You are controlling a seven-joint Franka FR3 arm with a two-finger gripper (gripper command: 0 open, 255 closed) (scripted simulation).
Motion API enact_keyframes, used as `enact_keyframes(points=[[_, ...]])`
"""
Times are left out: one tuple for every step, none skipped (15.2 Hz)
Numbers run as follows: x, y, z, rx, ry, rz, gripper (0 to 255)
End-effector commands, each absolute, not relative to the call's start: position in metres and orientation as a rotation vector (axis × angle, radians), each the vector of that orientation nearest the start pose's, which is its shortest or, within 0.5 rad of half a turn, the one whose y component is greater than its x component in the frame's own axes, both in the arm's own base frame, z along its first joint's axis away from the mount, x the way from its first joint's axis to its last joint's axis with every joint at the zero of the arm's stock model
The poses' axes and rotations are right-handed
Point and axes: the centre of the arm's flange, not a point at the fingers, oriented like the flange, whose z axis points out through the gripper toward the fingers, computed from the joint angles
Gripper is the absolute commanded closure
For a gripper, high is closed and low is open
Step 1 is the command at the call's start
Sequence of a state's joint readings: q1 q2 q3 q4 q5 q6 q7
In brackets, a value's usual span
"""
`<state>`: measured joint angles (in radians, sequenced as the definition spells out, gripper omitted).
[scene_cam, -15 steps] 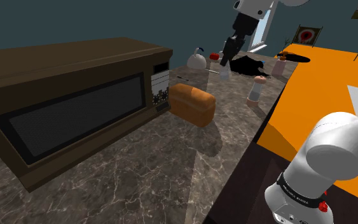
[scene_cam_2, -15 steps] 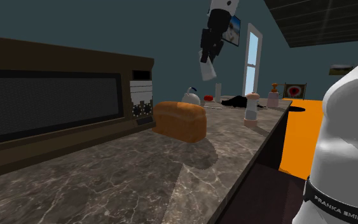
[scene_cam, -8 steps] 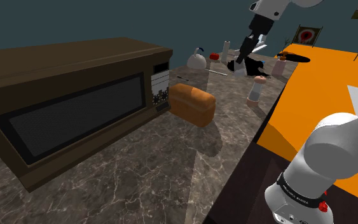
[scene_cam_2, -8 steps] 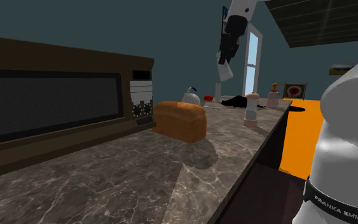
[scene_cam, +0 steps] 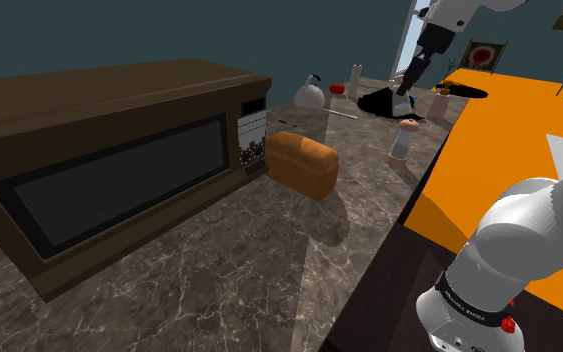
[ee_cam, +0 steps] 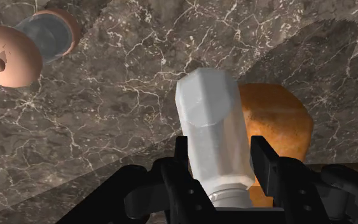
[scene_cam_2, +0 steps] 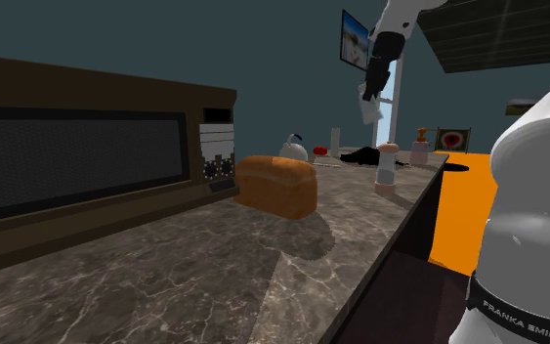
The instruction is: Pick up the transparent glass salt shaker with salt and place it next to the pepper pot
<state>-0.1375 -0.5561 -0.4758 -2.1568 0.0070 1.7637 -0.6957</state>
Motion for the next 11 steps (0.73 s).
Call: enact_keyframes(points=[[0.305,-0.296,0.596,-2.976,-0.197,-0.354,255],[0.302,-0.308,0.596,-2.976,-0.197,-0.354,255],[0.299,-0.318,0.596,-2.976,-0.197,-0.354,255],[0.299,-0.318,0.591,-2.976,-0.197,-0.354,255],[0.299,-0.318,0.586,-2.976,-0.197,-0.354,255],[0.299,-0.318,0.581,-2.976,-0.197,-0.354,255],[0.299,-0.318,0.575,-2.976,-0.197,-0.354,255],[0.299,-0.318,0.57,-2.976,-0.197,-0.354,255],[0.299,-0.318,0.565,-2.976,-0.197,-0.354,255],[0.299,-0.318,0.56,-2.976,-0.197,-0.354,255],[0.299,-0.318,0.554,-2.976,-0.197,-0.354,255]])
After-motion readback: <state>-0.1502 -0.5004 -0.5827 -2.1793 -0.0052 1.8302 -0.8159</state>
